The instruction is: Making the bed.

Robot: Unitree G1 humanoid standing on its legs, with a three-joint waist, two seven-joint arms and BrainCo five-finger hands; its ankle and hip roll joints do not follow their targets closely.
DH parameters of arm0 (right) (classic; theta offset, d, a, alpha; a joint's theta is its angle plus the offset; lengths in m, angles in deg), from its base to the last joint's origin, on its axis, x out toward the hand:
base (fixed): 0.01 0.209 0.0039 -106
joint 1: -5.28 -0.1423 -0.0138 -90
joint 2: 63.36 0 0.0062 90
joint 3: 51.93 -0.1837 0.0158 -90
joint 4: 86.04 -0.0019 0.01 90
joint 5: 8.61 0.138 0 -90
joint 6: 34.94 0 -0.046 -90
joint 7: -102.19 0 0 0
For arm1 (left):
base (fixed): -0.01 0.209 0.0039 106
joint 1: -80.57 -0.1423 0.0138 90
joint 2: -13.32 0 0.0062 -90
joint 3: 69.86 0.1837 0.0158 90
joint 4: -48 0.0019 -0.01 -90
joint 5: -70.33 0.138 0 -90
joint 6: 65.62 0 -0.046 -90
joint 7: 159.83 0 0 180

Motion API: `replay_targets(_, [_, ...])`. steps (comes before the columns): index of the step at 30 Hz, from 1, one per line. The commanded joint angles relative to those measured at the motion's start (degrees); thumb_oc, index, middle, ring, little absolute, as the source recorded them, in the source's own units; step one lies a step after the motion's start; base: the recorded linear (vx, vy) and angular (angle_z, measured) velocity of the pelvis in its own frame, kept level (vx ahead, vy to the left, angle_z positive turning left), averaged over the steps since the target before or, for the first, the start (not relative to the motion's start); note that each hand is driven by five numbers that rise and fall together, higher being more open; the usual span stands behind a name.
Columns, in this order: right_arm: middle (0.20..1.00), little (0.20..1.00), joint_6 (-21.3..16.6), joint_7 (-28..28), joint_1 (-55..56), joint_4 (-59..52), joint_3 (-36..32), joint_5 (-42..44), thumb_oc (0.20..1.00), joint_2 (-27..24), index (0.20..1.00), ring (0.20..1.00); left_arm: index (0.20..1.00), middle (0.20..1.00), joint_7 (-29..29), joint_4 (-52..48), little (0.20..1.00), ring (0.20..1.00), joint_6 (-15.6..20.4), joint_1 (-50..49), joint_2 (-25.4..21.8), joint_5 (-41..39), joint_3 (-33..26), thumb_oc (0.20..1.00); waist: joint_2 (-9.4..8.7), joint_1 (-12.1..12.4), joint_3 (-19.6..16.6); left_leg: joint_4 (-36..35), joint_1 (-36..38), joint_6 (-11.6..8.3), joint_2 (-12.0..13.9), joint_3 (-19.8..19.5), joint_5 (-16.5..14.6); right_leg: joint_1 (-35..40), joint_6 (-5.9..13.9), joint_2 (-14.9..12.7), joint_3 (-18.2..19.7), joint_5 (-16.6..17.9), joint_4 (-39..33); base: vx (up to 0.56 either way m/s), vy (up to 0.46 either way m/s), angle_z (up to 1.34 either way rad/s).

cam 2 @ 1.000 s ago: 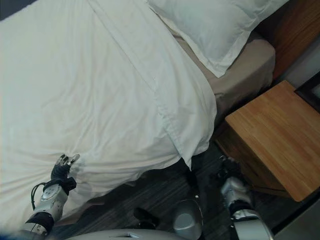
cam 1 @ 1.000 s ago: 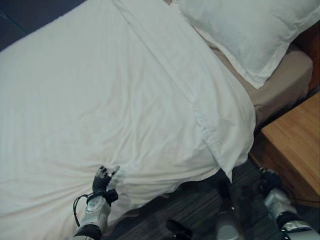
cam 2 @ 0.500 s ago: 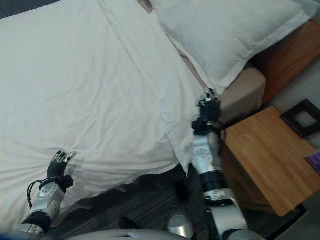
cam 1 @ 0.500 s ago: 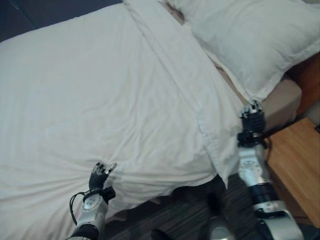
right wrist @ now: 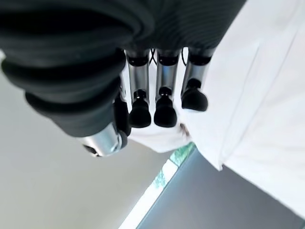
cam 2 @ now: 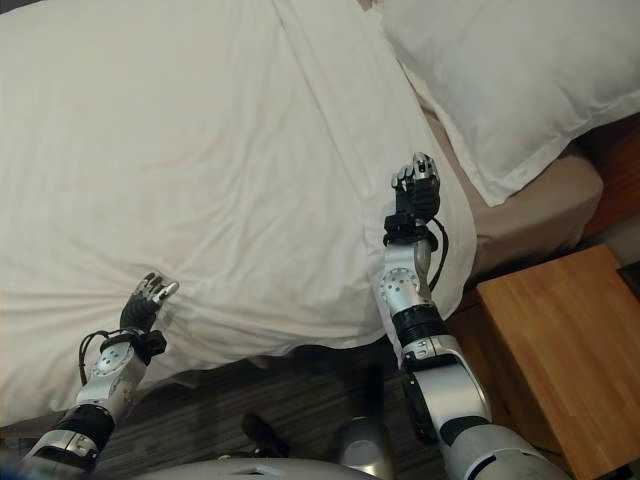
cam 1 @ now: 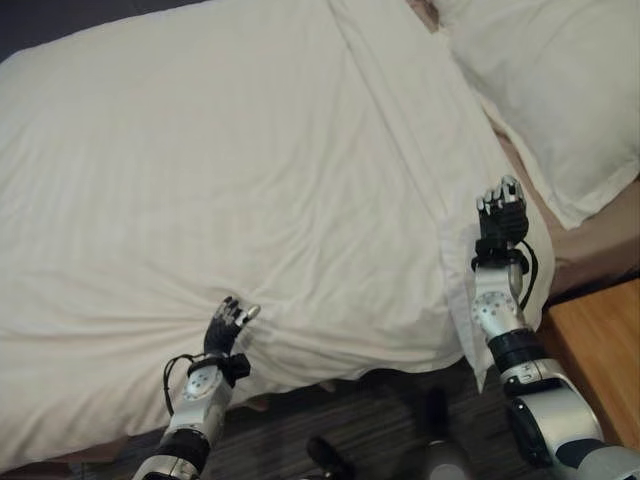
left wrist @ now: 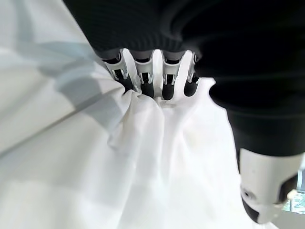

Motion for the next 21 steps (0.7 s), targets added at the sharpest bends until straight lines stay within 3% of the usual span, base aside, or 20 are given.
replay_targets(1, [0.200,0.200,3.88,0.16,-5.88,5.34,-1.44,-0.10,0.200,-1.06,0.200,0.200,1.000,1.000,7.12,4.95,1.000,1.000,-1.74,10.02,10.84,0.16,6.33,1.000,10.02,-4.72,6.82,0.93,7.61,-7.72,4.03,0.50,2.43,-5.20,0.00,1.60,3.14,3.69,1.00,-0.04,0.066,-0.12])
replay_targets(5, [0.200,0.200,7.95,0.65,1.72,12.50,1.39,-3.33,0.200,1.92,0.200,0.200,1.000,1.000,5.90,9.22,1.000,1.000,-1.19,10.77,13.32,1.86,6.37,1.000,12.21,-6.49,6.01,0.88,6.47,-7.20,3.41,1.65,1.24,-8.11,0.09,2.11,5.48,4.42,1.00,0.01,0.027,-0.43])
replay_targets(9, [0.200,0.200,9.91,0.91,12.39,18.83,-2.86,-2.84,0.200,2.61,0.200,0.200,1.000,1.000,5.96,10.42,1.000,1.000,-1.41,9.20,14.58,-1.01,3.74,1.000,11.90,-8.38,5.19,0.80,8.15,-6.90,3.04,2.19,0.10,-7.35,0.13,2.75,5.80,4.67,1.00,0.08,0.005,-0.25])
replay_targets(15, [0.200,0.200,12.94,-0.04,24.79,23.02,-10.90,-8.23,0.200,-5.17,0.200,0.200,1.000,1.000,5.92,9.62,1.000,1.000,-3.14,7.66,13.89,-5.50,-0.47,1.000,6.93,-10.22,4.83,0.76,11.95,-6.73,3.92,1.32,-0.74,-3.13,0.22,3.79,4.79,3.95,1.11,0.02,-0.039,0.04])
replay_targets(17, [0.200,0.200,13.97,-0.24,30.29,23.03,-11.06,-14.61,0.200,-7.75,0.200,0.200,1.000,1.000,5.69,8.43,1.000,1.000,-3.32,6.77,13.31,-5.97,-2.20,1.000,3.97,-10.11,4.07,0.76,13.50,-6.78,4.65,0.93,-0.82,-0.85,0.22,4.24,4.01,3.66,1.15,0.01,-0.045,-0.06])
replay_targets(18, [0.200,0.200,14.02,-0.33,30.52,22.86,-11.09,-14.83,0.200,-7.67,0.200,0.200,1.000,1.000,5.65,8.31,1.000,1.000,-3.36,6.55,13.30,-5.93,-2.18,1.000,3.90,-10.19,4.08,0.76,13.66,-6.80,4.66,0.88,-0.80,-0.65,0.21,4.23,3.95,3.61,1.14,0.01,-0.035,-0.11])
replay_targets(21, [0.200,0.200,13.67,-0.82,34.13,18.27,-8.88,-21.01,0.200,-8.91,0.200,0.200,1.000,1.000,4.51,6.53,1.000,1.000,-3.72,3.69,12.11,-5.15,-3.92,1.000,0.92,-9.96,2.60,0.76,15.35,-7.08,5.48,0.65,-0.72,1.78,0.41,4.64,3.11,3.76,1.08,0.01,-0.022,-0.04])
